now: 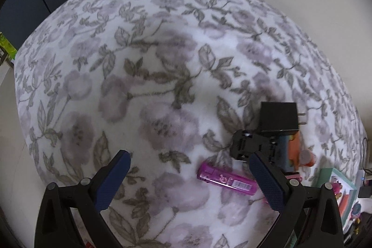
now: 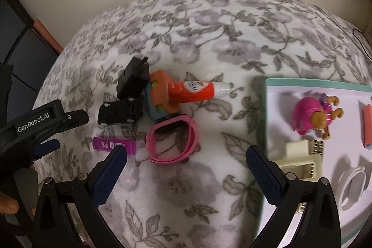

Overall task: Organize rigid objects
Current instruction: 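Grasp pink watch band with right gripper while left gripper grasps magenta lighter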

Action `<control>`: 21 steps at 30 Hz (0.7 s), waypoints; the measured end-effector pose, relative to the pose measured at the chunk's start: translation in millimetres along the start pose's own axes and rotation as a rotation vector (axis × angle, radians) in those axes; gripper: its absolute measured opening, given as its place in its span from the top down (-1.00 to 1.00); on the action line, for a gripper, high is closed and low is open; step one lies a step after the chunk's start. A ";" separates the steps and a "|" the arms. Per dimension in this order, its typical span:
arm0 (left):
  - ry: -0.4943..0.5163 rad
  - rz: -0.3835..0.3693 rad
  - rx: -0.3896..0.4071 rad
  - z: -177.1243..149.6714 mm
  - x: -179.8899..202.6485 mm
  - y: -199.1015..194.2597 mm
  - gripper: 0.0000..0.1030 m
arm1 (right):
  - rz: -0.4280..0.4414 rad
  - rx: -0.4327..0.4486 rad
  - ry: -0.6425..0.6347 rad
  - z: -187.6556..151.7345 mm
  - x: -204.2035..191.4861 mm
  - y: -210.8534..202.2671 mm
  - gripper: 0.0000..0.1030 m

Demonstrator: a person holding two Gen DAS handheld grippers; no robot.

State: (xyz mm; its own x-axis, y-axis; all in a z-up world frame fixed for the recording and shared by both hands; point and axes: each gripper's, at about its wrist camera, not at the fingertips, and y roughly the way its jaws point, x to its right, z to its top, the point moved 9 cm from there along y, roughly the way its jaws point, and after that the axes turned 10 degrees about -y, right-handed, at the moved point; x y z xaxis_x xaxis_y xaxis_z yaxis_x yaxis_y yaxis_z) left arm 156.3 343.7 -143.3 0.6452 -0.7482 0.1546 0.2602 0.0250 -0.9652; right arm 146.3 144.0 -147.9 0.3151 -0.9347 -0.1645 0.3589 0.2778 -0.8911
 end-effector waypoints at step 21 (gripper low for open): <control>-0.005 0.025 -0.056 1.3 -1.9 28.7 -1.00 | -0.166 -0.082 -0.125 0.5 -12.6 50.2 -0.97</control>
State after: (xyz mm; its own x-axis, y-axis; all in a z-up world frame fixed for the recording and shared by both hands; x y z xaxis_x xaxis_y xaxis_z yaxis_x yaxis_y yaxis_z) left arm 163.5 346.7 -171.0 0.6550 -0.7442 0.1311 0.2031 0.0063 -0.9791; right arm 160.7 169.8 -190.3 0.3658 -0.9300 0.0361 0.3436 0.0989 -0.9339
